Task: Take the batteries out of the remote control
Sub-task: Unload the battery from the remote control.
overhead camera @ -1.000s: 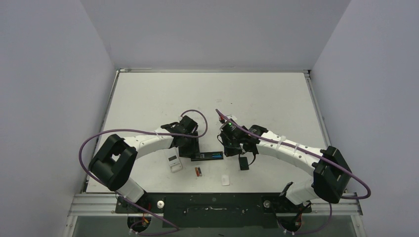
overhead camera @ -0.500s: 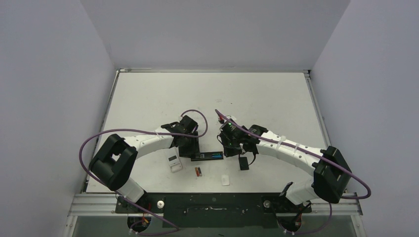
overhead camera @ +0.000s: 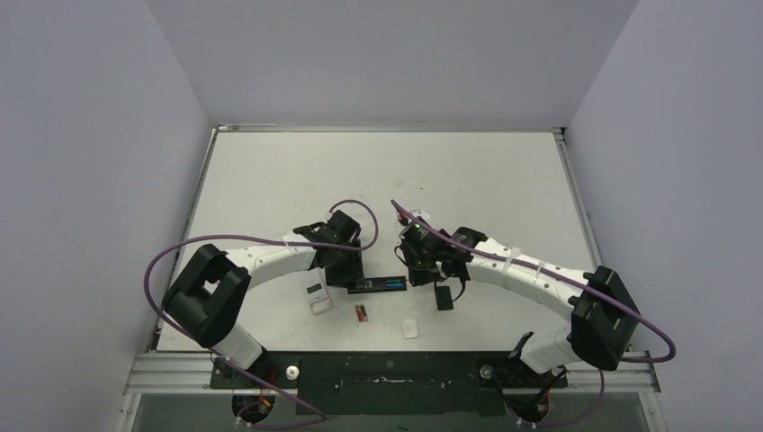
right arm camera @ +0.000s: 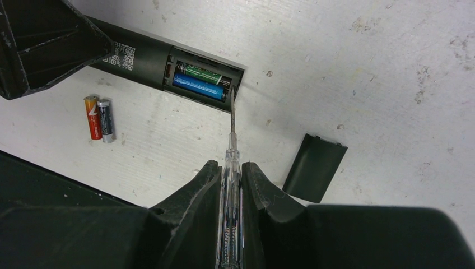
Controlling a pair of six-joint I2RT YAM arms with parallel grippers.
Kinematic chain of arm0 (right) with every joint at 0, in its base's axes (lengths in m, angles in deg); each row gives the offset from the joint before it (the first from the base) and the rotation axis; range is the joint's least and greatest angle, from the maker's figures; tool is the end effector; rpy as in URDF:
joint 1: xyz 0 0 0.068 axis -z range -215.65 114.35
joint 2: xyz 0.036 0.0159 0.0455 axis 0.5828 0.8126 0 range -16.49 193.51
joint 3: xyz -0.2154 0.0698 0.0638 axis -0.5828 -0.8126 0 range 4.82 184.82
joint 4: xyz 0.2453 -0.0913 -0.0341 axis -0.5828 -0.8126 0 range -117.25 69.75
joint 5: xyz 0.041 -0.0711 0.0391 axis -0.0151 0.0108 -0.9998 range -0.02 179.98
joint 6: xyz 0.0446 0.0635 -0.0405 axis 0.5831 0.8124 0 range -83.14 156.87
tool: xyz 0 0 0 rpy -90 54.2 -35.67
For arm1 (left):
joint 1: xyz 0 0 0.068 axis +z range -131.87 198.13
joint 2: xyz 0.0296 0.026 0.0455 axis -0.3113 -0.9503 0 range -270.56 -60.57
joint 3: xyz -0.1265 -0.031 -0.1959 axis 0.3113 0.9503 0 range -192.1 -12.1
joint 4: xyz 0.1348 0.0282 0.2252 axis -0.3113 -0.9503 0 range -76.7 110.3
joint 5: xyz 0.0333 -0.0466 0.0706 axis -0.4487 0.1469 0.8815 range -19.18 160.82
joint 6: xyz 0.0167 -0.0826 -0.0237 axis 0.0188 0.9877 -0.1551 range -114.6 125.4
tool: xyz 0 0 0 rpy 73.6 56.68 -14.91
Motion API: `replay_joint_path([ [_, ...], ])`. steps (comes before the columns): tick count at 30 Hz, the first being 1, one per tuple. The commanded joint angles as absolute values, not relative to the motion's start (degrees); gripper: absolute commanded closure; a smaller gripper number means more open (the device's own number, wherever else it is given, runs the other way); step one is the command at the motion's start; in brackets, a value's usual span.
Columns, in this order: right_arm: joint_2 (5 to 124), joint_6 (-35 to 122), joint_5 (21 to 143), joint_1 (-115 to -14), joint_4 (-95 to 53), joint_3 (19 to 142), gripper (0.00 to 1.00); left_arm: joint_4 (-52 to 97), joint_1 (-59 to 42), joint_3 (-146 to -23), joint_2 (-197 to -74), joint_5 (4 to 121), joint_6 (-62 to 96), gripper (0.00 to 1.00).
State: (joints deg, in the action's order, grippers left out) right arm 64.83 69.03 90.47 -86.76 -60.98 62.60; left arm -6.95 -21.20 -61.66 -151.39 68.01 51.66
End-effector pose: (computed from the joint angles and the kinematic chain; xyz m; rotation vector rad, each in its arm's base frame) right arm 0.1906 0.2353 0.1554 -0.4534 2.7339 0.4116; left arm 0.2330 -0.1960 0.0792 -0.1597 2.8648 -0.4217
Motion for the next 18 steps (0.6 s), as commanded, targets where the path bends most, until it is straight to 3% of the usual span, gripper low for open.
replay_joint_path([
  [1, 65.9, 68.9, 93.8, -87.2, -60.4, 64.7, 0.95, -6.6, -22.6, -61.4, -154.6, 70.4, 51.1, 0.55],
  [18, 63.7, 69.5, 91.4, -87.6, -59.9, 65.0, 0.95, -7.1, -22.8, -61.8, -154.9, 70.4, 50.8, 0.56],
])
